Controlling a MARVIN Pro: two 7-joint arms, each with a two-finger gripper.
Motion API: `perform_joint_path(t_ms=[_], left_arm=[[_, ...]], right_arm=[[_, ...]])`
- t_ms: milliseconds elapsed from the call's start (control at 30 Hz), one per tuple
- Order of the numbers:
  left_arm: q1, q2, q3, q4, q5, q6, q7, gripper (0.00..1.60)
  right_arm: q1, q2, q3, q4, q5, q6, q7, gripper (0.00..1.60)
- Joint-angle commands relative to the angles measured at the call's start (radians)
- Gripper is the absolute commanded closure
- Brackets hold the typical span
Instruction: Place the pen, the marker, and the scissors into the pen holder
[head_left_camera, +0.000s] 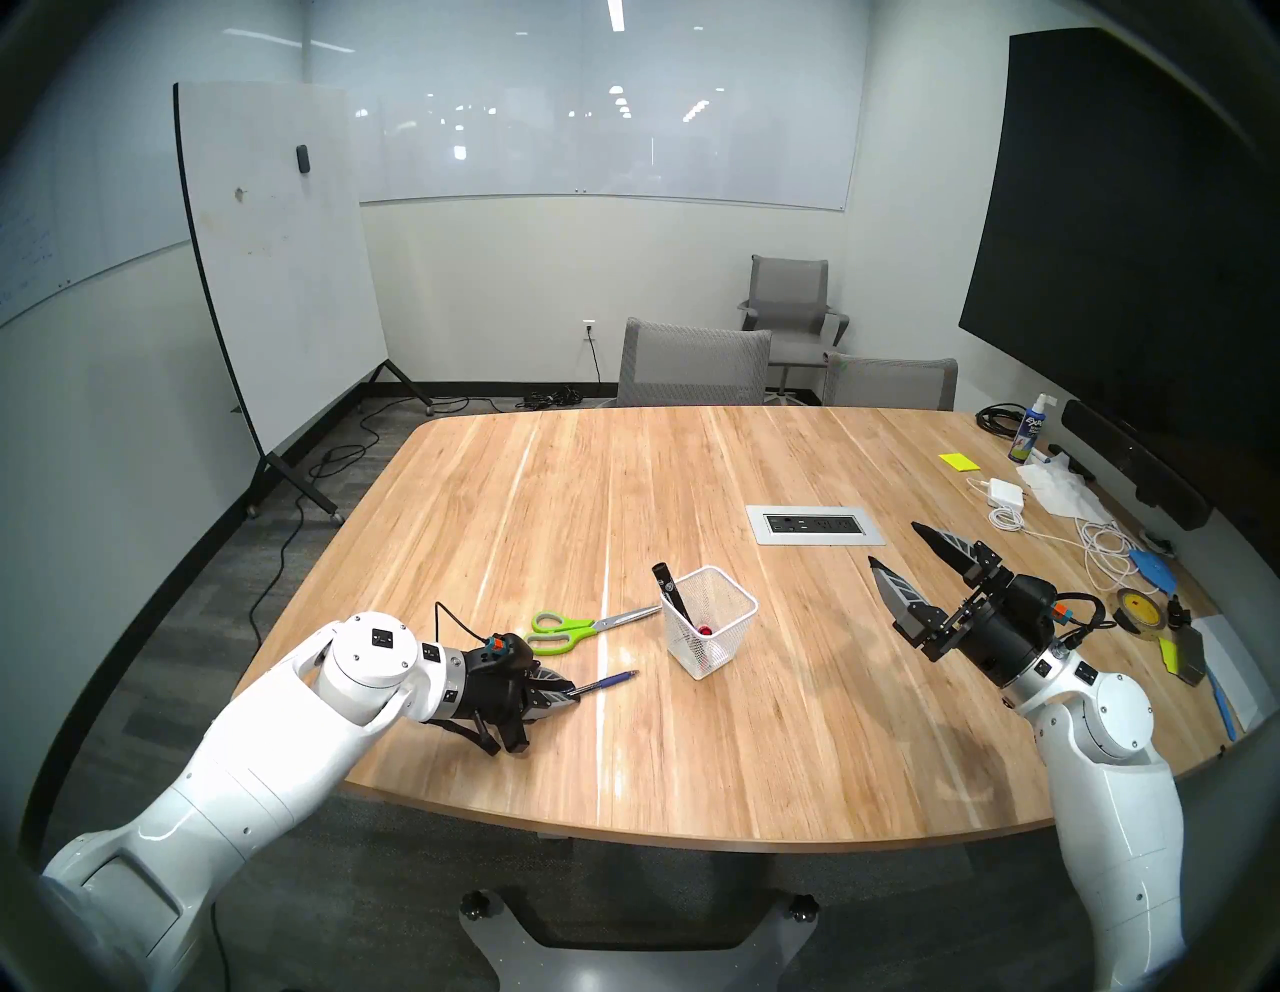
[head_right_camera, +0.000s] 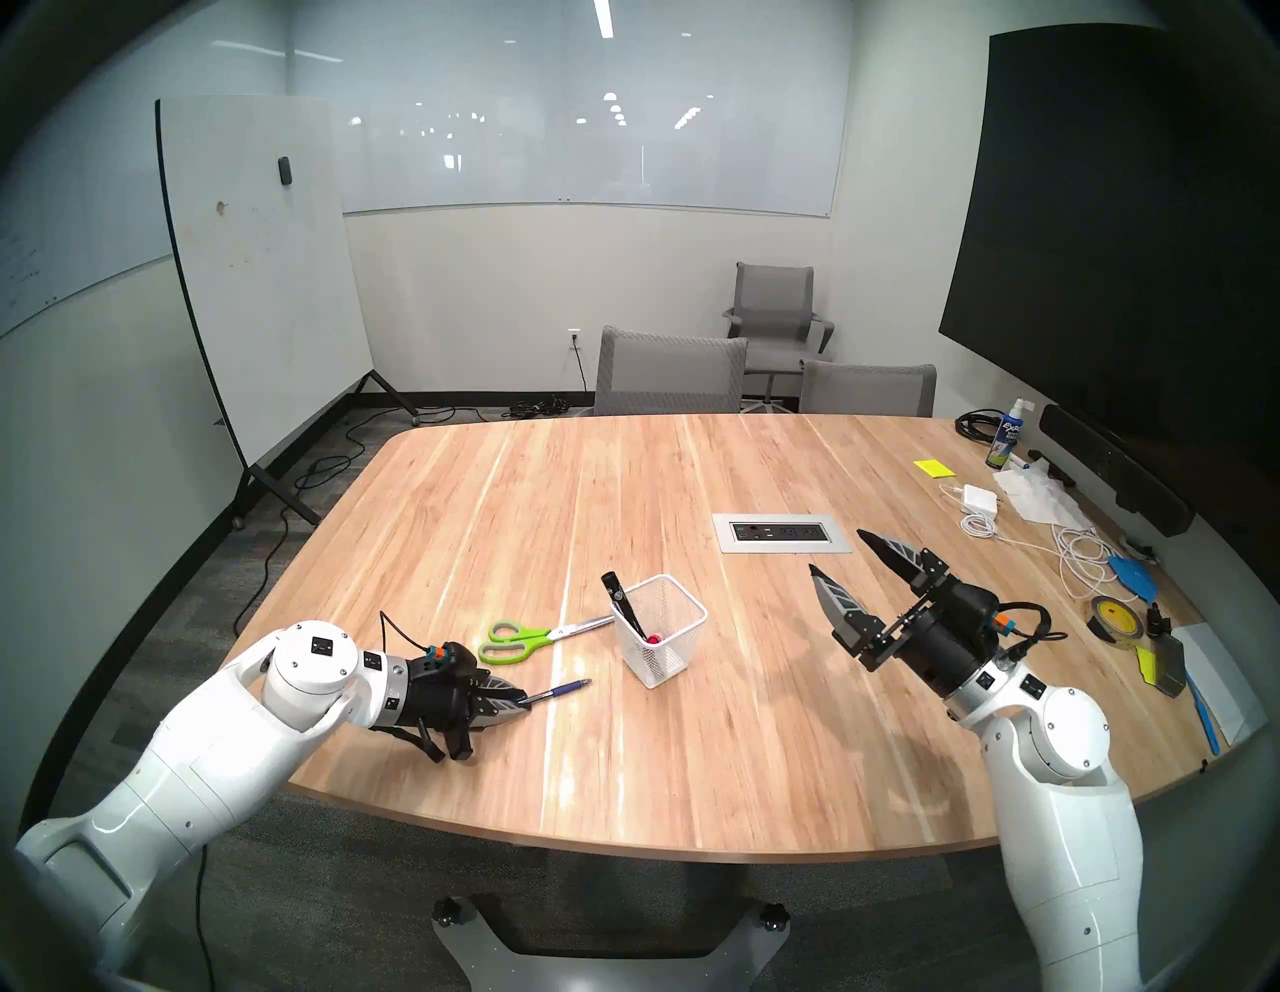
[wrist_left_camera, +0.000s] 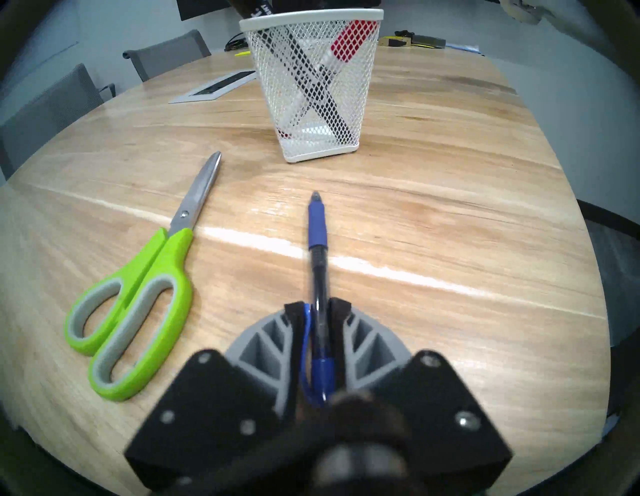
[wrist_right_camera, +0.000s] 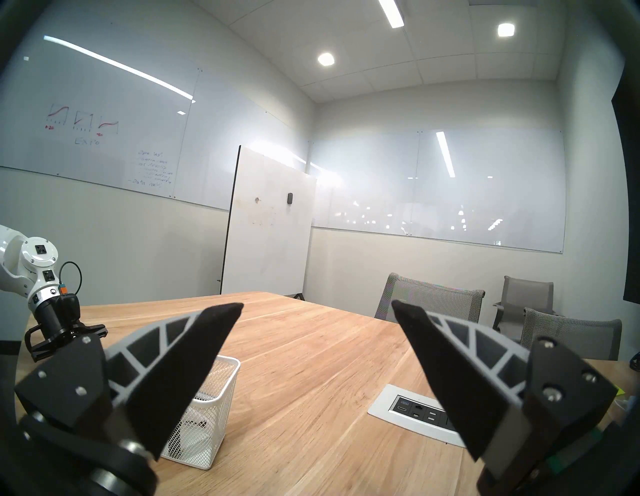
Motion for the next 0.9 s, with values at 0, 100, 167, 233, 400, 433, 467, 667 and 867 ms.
perform_joint_path(t_ms=[0, 100, 167, 233, 400, 433, 467, 667, 867], left_arm=[[0.004, 0.02, -0.005, 0.009, 0.005, -0.022, -0.005, 1.6], [0.013, 0.026, -0.011, 0.004, -0.005, -0.038, -0.009, 1.6], [0.02, 0.032, -0.015, -0.009, -0.004, -0.04, -0.002, 1.6], [0.027, 0.035, -0.026, -0.022, -0.013, -0.037, 0.0, 1.6], [0.048, 0.032, -0.072, -0.049, -0.046, -0.043, 0.028, 1.6], [0.049, 0.032, -0.081, -0.055, -0.056, -0.04, 0.029, 1.6], [0.05, 0.032, -0.092, -0.061, -0.062, -0.041, 0.037, 1.6], [0.072, 0.034, -0.152, -0.093, -0.112, -0.035, 0.06, 1.6], [0.118, 0.038, -0.209, -0.126, -0.16, -0.039, 0.086, 1.6]], right_arm=[[0.007, -0.001, 0.002, -0.014, 0.004, -0.004, 0.0, 0.0], [0.007, -0.001, 0.002, -0.014, 0.004, -0.004, 0.0, 0.0], [0.007, -0.001, 0.002, -0.014, 0.004, -0.004, 0.0, 0.0], [0.007, -0.001, 0.002, -0.014, 0.004, -0.004, 0.0, 0.0], [0.008, -0.001, 0.002, -0.014, 0.004, -0.004, 0.0, 0.0], [0.008, -0.001, 0.002, -0.014, 0.004, -0.004, 0.0, 0.0], [0.008, -0.001, 0.002, -0.014, 0.004, -0.004, 0.0, 0.0], [0.008, -0.001, 0.002, -0.014, 0.004, -0.004, 0.0, 0.0], [0.008, -0.001, 0.002, -0.014, 0.004, -0.004, 0.0, 0.0]])
